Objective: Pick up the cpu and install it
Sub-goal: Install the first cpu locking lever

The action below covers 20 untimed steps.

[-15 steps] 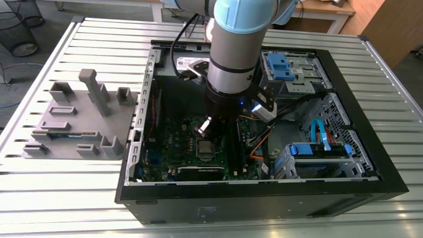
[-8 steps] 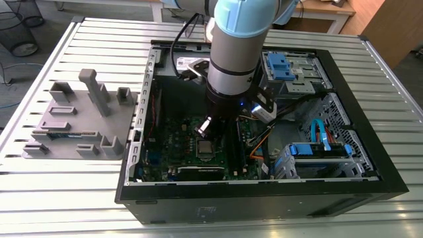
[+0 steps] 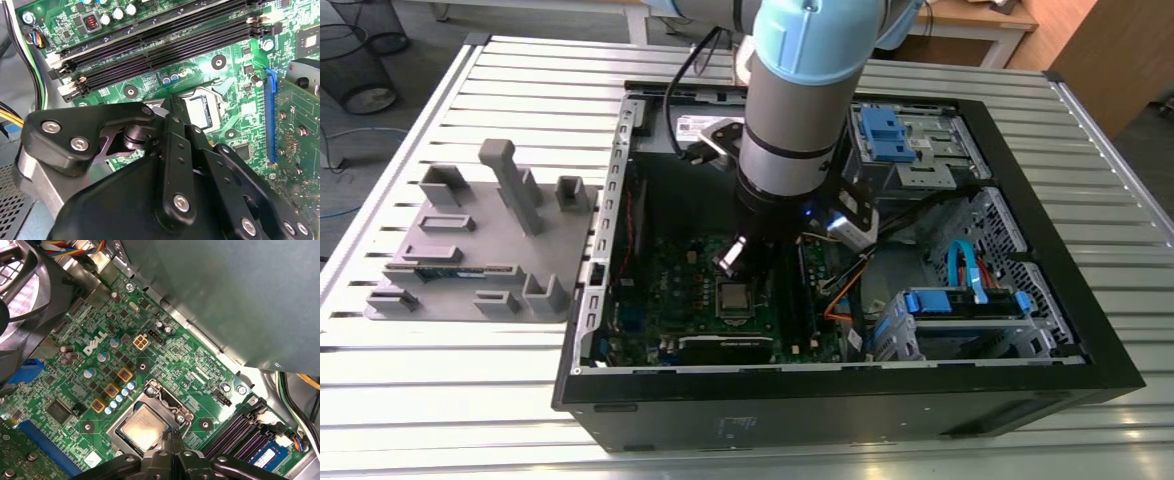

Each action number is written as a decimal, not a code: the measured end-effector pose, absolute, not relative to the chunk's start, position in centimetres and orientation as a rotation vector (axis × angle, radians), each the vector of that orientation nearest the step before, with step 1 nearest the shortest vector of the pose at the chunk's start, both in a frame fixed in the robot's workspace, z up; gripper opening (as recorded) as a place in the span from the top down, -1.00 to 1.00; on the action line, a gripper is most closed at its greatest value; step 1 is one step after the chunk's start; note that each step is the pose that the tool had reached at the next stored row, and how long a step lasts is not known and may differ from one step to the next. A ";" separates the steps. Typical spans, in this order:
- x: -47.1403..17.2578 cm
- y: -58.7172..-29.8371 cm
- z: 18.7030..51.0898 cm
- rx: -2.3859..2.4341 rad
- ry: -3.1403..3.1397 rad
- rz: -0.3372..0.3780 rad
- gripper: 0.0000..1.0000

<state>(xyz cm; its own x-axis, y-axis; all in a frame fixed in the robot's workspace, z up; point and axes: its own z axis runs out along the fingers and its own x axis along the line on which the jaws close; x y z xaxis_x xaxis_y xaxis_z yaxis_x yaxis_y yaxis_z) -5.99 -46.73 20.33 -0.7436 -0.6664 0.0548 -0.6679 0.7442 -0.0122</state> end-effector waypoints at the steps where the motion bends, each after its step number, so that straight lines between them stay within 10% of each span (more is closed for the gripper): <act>1: -6.0 -46.8 20.3 1.103 -2.892 0.045 0.79; 20: -6.0 -47.9 20.2 1.019 -2.942 -0.042 0.79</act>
<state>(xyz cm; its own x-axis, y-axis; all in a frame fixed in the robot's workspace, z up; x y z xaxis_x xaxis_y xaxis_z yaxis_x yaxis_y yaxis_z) -5.99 -47.90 20.18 -0.7854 -0.6188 0.0174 -0.6180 0.7854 0.0347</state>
